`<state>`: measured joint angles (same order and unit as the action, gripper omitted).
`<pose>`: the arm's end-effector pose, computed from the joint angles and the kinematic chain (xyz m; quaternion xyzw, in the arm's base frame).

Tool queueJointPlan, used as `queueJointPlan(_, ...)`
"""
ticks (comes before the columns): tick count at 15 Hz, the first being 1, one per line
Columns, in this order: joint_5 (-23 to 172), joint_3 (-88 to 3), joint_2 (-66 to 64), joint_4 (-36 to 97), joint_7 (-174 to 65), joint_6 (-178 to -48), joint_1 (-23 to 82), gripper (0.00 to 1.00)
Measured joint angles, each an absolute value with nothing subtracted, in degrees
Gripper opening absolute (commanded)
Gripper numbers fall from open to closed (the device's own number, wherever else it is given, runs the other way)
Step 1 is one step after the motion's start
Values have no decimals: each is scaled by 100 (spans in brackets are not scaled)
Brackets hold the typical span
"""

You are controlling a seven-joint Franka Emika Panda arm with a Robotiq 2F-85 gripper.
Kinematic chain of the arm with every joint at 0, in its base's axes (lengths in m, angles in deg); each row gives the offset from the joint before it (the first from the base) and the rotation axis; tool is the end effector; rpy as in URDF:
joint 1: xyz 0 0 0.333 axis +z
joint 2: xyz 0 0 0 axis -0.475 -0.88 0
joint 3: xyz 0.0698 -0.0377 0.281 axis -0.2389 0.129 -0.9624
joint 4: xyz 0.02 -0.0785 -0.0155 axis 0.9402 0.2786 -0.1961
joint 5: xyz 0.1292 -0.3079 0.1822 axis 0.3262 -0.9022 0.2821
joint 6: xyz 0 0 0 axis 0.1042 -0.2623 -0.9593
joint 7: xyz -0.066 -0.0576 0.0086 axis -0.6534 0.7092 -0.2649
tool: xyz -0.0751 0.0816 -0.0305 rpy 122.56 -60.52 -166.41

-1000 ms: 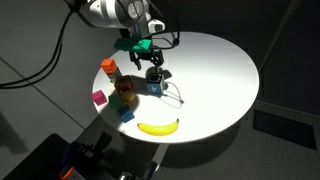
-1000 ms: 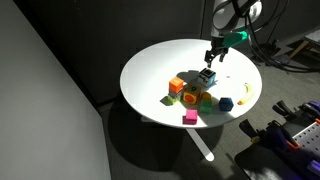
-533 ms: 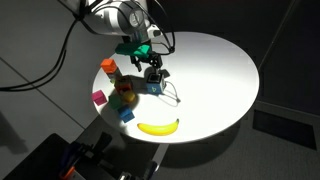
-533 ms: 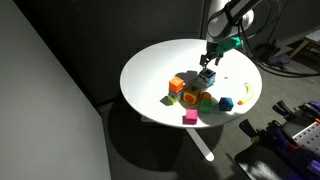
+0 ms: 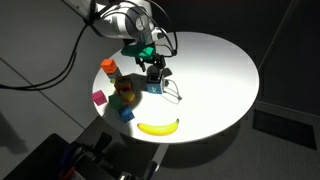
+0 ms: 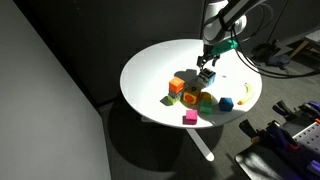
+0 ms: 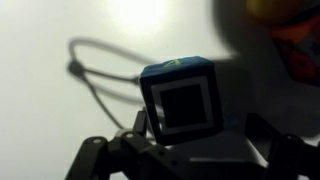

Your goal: Pick up the block with the number four on it and put it on the block with the number six on it

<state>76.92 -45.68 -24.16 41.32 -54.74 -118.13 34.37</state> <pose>0.6161 0.0588 0.1346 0.9993 0.0193 -0.0291 0.0098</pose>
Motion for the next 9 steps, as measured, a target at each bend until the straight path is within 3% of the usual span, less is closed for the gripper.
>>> queueJointPlan(9, 7686, -4554, -2870, 3694, -5474, -11743, 3456, 100)
